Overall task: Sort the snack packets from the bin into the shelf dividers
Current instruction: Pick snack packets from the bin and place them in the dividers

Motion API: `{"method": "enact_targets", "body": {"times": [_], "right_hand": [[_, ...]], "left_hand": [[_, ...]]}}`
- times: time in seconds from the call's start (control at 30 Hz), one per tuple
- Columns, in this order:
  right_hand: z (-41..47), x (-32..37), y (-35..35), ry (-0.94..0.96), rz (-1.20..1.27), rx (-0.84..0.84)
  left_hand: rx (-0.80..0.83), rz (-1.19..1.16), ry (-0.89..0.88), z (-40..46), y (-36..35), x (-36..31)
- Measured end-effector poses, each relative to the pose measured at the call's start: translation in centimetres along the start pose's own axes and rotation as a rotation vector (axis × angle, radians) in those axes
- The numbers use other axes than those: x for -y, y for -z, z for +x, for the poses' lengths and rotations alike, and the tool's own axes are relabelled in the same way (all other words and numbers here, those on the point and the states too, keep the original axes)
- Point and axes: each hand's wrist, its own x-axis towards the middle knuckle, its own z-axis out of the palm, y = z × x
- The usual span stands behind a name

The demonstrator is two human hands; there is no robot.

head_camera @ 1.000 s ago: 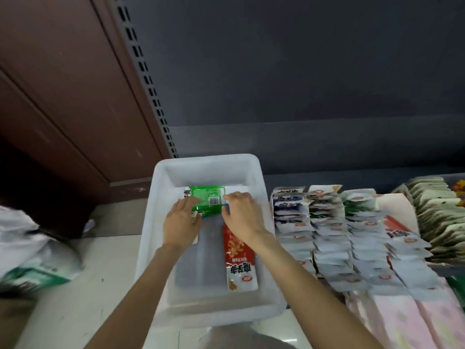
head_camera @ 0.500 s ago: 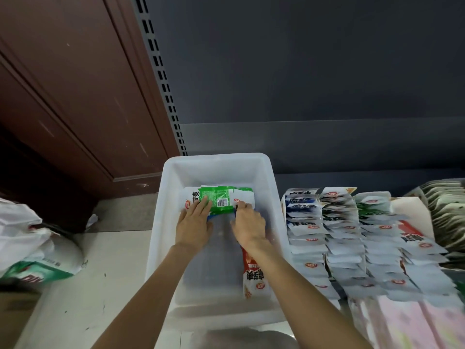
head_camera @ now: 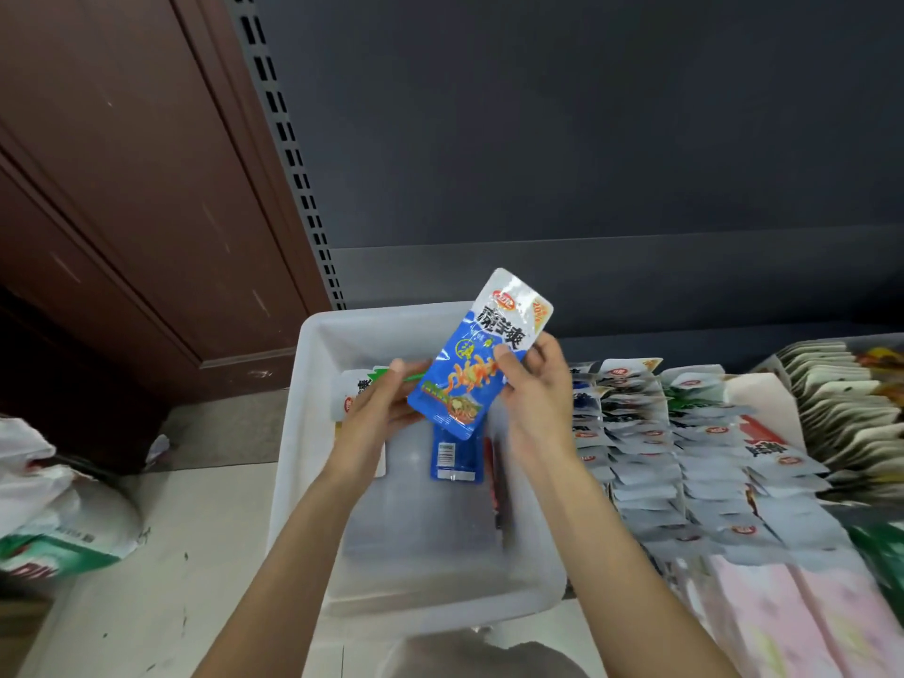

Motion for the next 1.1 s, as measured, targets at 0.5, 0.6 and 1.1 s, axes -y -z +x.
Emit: {"method": "enact_targets", "body": {"times": [0.5,0.6,1.1], "right_hand": [[-1.8,12.7,11.9,0.393,-0.549,-0.125],[-1.5,13.9,12.9,0.419,-0.457,-0.220],[4.3,7.5,9.7,0.558,-1.684,0.256]], "left_hand": [[0.095,0.645,-0.455,4.3,-9.3,-0.6],[0.258,0.997,-0.386,5.8,-10.7,0.7],[0.281,1.096,-0.681,1.6,-10.5,3.2]]}}
